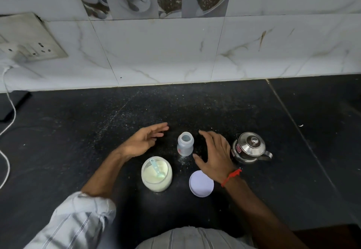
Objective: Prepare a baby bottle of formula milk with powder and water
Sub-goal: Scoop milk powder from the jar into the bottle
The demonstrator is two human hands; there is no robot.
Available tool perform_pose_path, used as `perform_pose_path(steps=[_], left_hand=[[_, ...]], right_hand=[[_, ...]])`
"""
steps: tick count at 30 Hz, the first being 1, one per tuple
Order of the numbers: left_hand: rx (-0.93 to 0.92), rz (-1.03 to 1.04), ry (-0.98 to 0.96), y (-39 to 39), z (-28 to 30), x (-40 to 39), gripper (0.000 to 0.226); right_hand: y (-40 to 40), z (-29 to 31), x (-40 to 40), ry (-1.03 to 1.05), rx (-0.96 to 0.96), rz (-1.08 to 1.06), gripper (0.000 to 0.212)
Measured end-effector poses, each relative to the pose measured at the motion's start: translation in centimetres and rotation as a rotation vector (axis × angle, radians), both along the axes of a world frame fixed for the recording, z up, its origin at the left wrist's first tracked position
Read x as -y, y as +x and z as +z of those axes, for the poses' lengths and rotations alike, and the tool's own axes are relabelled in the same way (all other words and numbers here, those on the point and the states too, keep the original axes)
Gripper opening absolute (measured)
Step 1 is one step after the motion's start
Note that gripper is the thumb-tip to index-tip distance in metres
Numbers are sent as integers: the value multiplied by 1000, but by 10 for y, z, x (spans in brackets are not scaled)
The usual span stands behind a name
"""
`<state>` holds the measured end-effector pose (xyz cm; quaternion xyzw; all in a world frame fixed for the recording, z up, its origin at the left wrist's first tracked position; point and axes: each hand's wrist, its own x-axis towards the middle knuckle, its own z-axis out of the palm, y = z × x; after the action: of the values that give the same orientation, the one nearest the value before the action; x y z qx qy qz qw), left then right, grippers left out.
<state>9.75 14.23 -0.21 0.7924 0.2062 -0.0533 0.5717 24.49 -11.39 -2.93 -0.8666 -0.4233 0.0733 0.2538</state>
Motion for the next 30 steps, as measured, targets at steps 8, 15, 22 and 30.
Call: perform_pose_path(steps=[8,15,22,30], left_hand=[[244,660,95,-104,-36,65,82],[390,892,227,-138,-41,163,42],[393,613,344,-122,-24,210,32],[293,518,178,-109,-7,218,77]], right_hand=[[6,1,-45,23,-75,158,81],[-9,3,-29,190,-164,88,61],[-53,18,23,269,-265,77,58],[-104,38,36,322,-440,252,56]])
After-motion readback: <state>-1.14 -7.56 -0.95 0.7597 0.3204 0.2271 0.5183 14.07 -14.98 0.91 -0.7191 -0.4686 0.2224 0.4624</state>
